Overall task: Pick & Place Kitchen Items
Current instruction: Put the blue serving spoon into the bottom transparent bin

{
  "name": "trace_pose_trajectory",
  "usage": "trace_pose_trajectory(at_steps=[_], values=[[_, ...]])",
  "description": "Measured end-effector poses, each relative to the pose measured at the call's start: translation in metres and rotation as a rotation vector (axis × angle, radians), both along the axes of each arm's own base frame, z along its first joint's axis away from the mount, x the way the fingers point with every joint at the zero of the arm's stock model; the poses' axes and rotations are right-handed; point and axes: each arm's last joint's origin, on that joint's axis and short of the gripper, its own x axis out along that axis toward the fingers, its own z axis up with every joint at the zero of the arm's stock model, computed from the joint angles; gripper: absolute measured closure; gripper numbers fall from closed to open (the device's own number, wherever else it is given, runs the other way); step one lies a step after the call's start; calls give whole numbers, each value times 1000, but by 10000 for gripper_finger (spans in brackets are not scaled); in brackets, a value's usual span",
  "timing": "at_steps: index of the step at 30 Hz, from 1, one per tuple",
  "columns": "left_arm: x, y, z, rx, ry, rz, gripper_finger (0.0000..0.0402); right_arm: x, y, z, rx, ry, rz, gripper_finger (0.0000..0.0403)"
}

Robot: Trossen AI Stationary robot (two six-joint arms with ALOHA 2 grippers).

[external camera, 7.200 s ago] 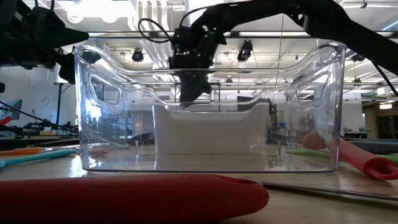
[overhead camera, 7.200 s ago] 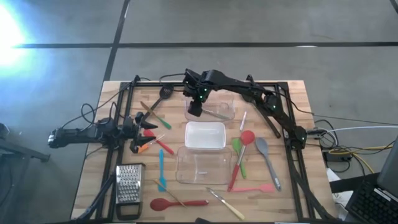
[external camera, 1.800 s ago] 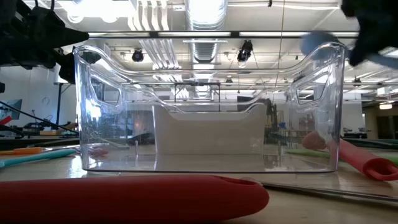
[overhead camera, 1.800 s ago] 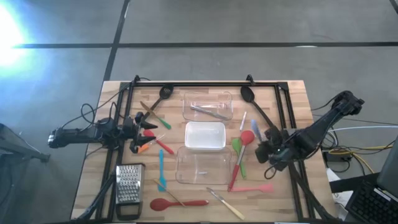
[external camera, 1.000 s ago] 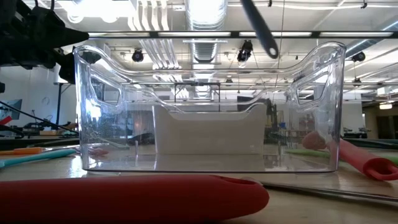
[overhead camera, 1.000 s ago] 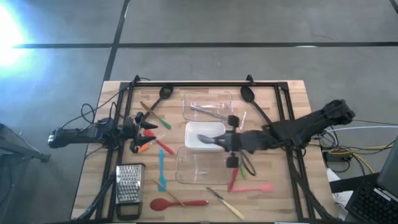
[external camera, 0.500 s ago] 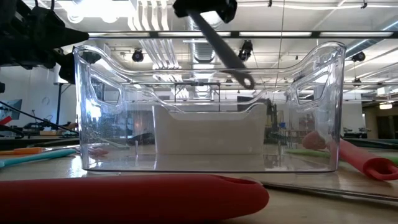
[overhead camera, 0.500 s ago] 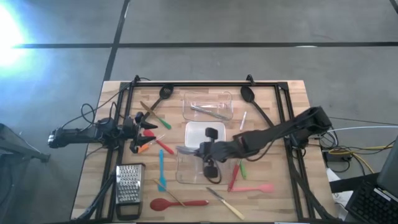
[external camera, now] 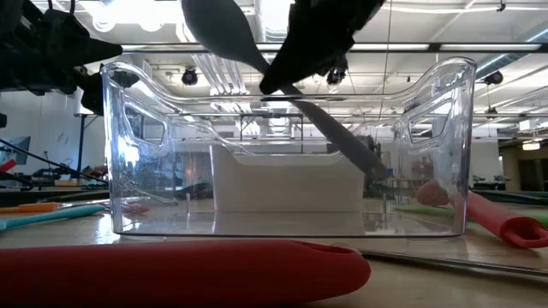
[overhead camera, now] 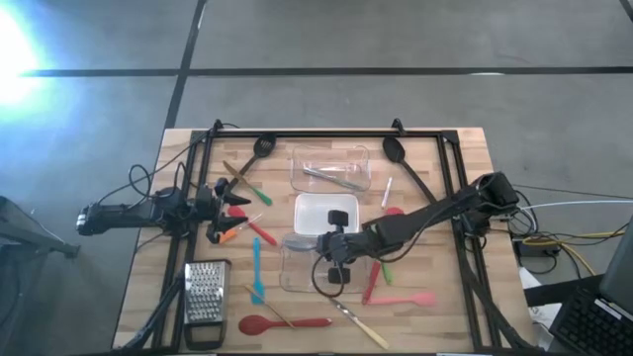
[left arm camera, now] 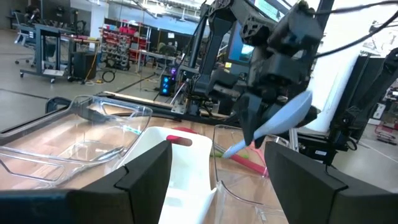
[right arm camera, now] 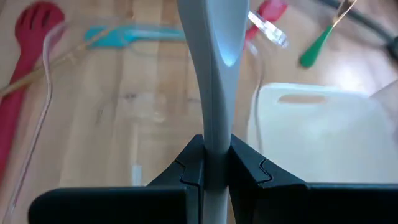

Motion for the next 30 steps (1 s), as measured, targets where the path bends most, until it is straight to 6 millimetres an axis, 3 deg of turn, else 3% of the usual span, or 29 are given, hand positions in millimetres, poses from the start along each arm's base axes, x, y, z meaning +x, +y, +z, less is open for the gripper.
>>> trace_pose_trajectory(at_steps=[10, 18, 30], values=[[0, 0, 0, 0, 0, 0, 140, -4, 1, -15, -20, 13, 116, 372], [0, 0, 0, 0, 0, 0, 140, -2, 3, -14, -32, -22, 190, 372], [0, 0, 0, 0, 0, 0, 140, -8, 2, -29, 9, 10, 199, 372]])
